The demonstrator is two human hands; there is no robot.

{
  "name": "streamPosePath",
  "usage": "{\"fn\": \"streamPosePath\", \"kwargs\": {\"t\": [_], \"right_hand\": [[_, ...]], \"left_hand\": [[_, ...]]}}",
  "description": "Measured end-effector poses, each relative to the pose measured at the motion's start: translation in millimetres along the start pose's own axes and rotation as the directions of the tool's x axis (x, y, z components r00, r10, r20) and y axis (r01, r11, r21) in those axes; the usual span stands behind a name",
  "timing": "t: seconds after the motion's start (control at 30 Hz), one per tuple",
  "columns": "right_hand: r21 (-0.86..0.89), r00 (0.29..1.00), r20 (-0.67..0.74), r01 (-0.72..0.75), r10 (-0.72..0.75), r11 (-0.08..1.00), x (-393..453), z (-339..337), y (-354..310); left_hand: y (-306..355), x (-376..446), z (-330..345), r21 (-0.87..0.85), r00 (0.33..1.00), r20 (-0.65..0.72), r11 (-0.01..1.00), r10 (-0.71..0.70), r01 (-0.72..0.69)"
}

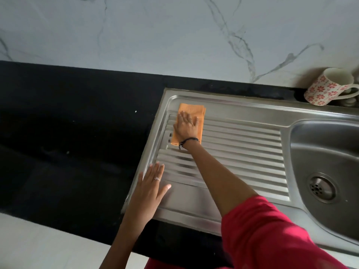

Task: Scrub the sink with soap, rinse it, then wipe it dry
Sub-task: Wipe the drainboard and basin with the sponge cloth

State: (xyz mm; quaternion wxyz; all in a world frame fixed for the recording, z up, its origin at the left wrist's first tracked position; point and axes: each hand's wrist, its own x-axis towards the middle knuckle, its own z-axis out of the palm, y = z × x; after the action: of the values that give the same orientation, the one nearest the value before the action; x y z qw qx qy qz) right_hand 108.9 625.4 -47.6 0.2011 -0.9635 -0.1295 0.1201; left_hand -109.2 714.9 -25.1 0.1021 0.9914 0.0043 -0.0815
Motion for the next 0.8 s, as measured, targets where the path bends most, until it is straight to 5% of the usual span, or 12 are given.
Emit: {"fn": "streamPosePath", "kwargs": {"t": [0.47,0.8], "right_hand": [[-0.102,0.977,-0.034,0.206,-0.210,0.973,-22.6,14.7,-6.5],[-0.137,0.985,-0.168,-0.054,0.031,0.989,-65.0,-16.9,108.8]], "left_hand": [[-1.3,-17.8,12.9,-0.040,0.998,-0.003,0.998,-0.055,0.055],[54.9,-11.9,24.2,-0.036,0.999,0.032,0.999,0.016,-0.015]]}}
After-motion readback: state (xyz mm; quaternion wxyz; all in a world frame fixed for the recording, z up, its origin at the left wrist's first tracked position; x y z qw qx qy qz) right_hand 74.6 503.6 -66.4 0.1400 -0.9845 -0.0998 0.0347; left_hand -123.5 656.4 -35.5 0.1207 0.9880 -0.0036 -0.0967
